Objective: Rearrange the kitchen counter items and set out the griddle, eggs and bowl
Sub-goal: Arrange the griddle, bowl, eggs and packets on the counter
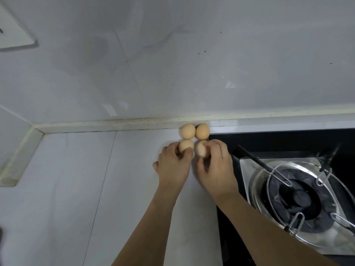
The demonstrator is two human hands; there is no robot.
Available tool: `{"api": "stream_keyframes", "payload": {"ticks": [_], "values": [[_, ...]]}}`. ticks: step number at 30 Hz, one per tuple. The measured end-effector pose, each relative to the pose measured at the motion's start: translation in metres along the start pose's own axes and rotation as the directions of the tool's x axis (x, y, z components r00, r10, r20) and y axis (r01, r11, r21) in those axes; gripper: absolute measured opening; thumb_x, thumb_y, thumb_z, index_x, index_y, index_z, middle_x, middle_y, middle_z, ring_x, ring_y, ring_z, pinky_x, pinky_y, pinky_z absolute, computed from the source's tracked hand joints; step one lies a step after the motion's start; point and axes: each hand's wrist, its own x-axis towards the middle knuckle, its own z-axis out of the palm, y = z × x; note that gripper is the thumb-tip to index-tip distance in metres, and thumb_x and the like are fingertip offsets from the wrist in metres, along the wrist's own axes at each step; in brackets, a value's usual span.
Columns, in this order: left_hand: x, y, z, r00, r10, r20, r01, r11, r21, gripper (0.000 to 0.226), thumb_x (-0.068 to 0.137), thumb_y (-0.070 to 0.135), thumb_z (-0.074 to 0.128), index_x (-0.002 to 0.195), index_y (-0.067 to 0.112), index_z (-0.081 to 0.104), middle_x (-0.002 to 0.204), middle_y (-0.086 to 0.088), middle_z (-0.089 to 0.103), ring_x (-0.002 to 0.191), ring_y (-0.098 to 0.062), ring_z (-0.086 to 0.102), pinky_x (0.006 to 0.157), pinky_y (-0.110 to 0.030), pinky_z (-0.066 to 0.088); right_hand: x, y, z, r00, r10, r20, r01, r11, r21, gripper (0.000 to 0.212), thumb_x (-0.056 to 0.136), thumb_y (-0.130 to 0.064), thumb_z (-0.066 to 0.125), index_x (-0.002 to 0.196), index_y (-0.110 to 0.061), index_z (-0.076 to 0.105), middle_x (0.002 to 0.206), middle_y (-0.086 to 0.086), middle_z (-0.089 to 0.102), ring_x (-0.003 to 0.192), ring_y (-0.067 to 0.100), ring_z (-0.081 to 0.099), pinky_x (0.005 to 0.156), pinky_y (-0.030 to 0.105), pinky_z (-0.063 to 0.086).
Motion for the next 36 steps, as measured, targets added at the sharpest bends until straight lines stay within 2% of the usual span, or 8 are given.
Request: {"api": "stream_keyframes", "payload": {"ticks": [11, 36], "values": [[-0.0014, 0.0006, 0.0004, 1.0, 0.017, 0.012, -0.017, 1.0, -0.01, 0.023, 0.086, 0.05, 0.055, 0.101, 0.033, 0.059, 0.097, 0.012, 0.057, 0.094, -0.01, 0.055, 0.084, -0.031, 0.024, 0.0019, -0.0002, 0.0013, 1.0, 0.003, -0.007, -0.003, 1.0, -0.004, 0.038, 0.078, -0.01, 0.065, 0.115, -0.012, 0.054, 0.121, -0.001, 0.049, 0.11, 0.016, 0.05, 0.096, 0.039, 0.046], [-0.0008, -0.0008, -0.0018, 0.999, 0.003, 0.036, -0.001, 0.999, -0.041, 0.028, 0.087, 0.048, 0.055, 0.109, 0.033, 0.06, 0.102, 0.013, 0.06, 0.097, -0.01, 0.056, 0.088, -0.032, 0.026, 0.0039, -0.0032, -0.0013, 1.0, 0.012, 0.014, -0.012, 1.0, -0.021, 0.04, 0.077, -0.014, 0.066, 0.114, -0.016, 0.052, 0.119, -0.003, 0.049, 0.111, 0.011, 0.047, 0.099, 0.035, 0.042]]}}
